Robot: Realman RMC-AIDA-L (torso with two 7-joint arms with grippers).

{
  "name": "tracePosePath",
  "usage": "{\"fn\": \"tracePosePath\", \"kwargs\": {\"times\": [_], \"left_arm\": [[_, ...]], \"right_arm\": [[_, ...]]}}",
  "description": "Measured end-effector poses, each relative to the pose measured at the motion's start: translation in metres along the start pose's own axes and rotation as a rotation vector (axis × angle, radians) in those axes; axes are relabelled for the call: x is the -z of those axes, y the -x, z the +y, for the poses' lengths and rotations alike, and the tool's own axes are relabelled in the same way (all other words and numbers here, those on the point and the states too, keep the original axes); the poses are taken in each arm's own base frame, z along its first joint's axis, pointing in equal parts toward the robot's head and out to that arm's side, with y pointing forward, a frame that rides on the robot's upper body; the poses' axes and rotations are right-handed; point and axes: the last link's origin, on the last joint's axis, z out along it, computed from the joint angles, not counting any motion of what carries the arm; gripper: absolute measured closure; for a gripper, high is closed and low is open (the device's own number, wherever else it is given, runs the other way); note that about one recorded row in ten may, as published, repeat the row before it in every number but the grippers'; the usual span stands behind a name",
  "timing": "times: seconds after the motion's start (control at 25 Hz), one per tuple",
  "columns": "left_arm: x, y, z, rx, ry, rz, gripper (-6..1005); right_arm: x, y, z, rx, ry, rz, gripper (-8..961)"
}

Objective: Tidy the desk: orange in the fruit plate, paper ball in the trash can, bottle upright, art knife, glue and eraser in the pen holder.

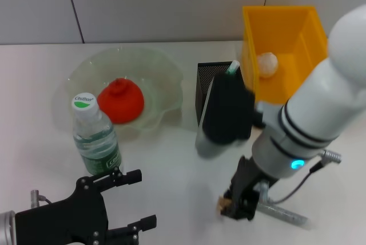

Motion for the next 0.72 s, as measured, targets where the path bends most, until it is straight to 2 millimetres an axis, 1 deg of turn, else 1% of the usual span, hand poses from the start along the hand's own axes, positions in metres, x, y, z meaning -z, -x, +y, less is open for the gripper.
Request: {"fn": "tracePosePath", "kwargs": {"times": [0.12,0.16,0.2,0.24,0.28,0.32,0.36,0.4,0.44,0.52,0.56,0.6,0.72], "left_arm": [[0.001,-0.001,0.001,0.0,0.004,0.005,195],[0.001,-0.001,0.001,0.0,0.004,0.005,195],[0.001,-0.001,0.001,0.0,0.004,0.005,195],[0.001,-0.001,0.001,0.0,0.004,0.005,195],[0.001,-0.002,0.001,0.001,0.01,0.009,195],[0.001,-0.002,0.001,0.001,0.01,0.009,196],[0.001,-0.002,0.001,0.002,0.011,0.01,197],[0.001,-0.002,0.001,0.002,0.011,0.01,197],[0.001,-0.002,0.002,0.0,0.012,0.011,197],[0.0,-0.001,0.002,0.001,0.011,0.01,197],[0.0,-0.001,0.002,0.001,0.011,0.01,197],[0.0,-0.001,0.002,0.001,0.011,0.01,197],[0.0,-0.001,0.002,0.001,0.01,0.01,196]], "right_arm": [[0.017,0.001,-0.009,-0.042,-0.012,-0.05,682],[0.031,0.001,-0.014,-0.065,-0.023,-0.087,680],[0.031,0.001,-0.014,-0.065,-0.023,-0.087,677],[0.047,0.002,-0.02,-0.087,-0.042,-0.126,675],[0.047,0.002,-0.02,-0.087,-0.042,-0.126,672],[0.056,0.002,-0.024,-0.103,-0.059,-0.153,670],[0.074,0.003,-0.033,-0.136,-0.091,-0.205,667],[0.074,0.003,-0.033,-0.136,-0.091,-0.205,665],[0.09,0.003,-0.041,-0.162,-0.121,-0.258,663],[0.11,0.004,-0.05,-0.176,-0.171,-0.318,658],[0.116,0.005,-0.057,-0.179,-0.208,-0.339,655],[0.116,0.005,-0.057,-0.179,-0.208,-0.339,653],[0.118,0.004,-0.07,-0.197,-0.281,-0.351,646]]}}
